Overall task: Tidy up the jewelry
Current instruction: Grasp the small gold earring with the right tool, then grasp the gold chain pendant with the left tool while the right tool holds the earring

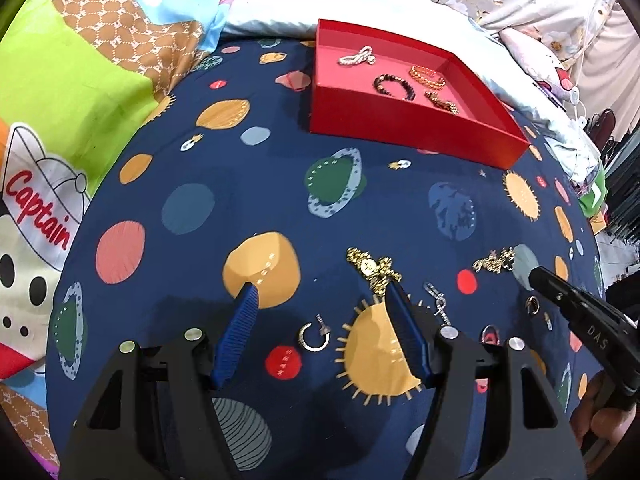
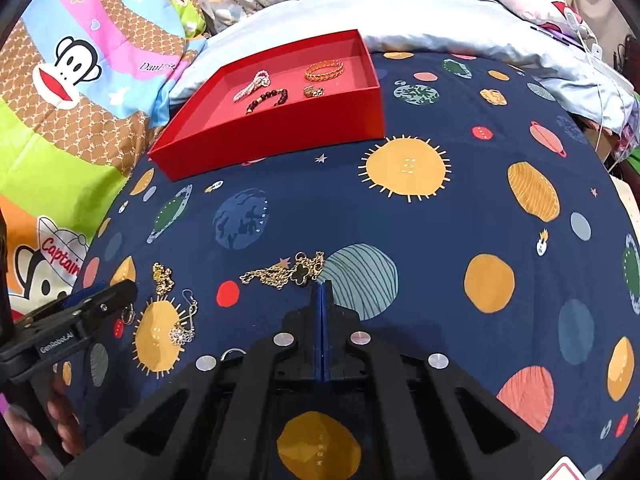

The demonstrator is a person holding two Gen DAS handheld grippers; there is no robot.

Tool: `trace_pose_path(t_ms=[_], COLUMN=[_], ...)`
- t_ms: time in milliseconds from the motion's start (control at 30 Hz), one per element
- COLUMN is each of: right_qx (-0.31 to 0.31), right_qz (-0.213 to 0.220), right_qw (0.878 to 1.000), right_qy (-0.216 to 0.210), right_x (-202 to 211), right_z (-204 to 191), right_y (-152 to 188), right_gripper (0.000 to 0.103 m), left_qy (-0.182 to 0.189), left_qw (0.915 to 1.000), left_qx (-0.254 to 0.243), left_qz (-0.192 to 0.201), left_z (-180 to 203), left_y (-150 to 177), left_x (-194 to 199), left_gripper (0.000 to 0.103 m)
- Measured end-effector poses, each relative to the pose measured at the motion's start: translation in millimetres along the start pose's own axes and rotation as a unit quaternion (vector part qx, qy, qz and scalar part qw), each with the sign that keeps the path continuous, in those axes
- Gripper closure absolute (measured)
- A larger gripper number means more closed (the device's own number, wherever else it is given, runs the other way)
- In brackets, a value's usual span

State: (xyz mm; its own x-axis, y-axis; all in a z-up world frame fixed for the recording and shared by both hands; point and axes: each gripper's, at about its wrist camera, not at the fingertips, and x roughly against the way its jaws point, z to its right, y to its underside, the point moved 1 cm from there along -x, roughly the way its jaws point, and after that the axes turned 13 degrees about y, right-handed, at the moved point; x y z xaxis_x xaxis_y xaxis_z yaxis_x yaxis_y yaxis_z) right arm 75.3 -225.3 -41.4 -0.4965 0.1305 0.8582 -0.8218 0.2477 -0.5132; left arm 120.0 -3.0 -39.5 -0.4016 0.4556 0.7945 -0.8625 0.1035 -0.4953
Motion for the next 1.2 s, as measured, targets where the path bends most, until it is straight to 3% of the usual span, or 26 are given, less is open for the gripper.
trace_pose_path(t_ms=[33,100,300,333,467,600,900,1100,1200], right_qx=[0.000,-0.001,0.020,0.026,0.038,0.029,0.001,-0.006,-0.009], right_qz=[-0.001,0.000,0.001,-0.002,-0.002,-0.005,-0.003,-0.001,0.002], right_qw=[1.000,1.000,1.000,1.000,0.999,1.000,1.000,1.000,1.000], right_qy=[0.003,0.003,0.002,0.005,0.012,0.007,0.003,-0.003,-0.007], right_x=[-2.1,-5.1,-15.1,-17.8,-20.9,-17.4,0.2,11.0,15.1], right_z=[-0.4,-2.0,-19.0,-22.2,-27.1,-22.8,0.3,5.3,6.1], right_y=[-1.6,-5.0,-14.4,-15.0,-13.4,-10.9,-1.3,4.6,5.7], right_gripper=[0.095,0.073,0.071,0.071,0.091,0.099,0.100,0.100,0.100], left_qy=[0.000,-0.001,-0.006,-0.006,-0.006,-0.003,0.014,0.015,0.027], left_qw=[1.0000,1.0000,1.0000,1.0000,0.9999,0.9999,0.9997,0.9996,0.9993], left_qx=[-0.002,-0.005,-0.002,-0.001,-0.001,-0.001,-0.009,-0.018,-0.014], left_qz=[0.000,0.000,-0.005,-0.006,-0.011,-0.013,-0.016,-0.018,-0.021], left_z=[1.4,2.7,-0.3,-1.0,-2.1,-1.7,12.4,22.2,24.5], left_y=[-0.1,-0.2,1.3,1.7,2.9,2.7,-2.6,-7.9,-10.8], left_x=[-0.2,-0.7,-3.1,-3.5,-4.9,-7.0,-17.7,-30.1,-31.9], left_gripper=[0.040,0.040,0.040,0.040,0.040,0.040,0.040,0.053,0.071])
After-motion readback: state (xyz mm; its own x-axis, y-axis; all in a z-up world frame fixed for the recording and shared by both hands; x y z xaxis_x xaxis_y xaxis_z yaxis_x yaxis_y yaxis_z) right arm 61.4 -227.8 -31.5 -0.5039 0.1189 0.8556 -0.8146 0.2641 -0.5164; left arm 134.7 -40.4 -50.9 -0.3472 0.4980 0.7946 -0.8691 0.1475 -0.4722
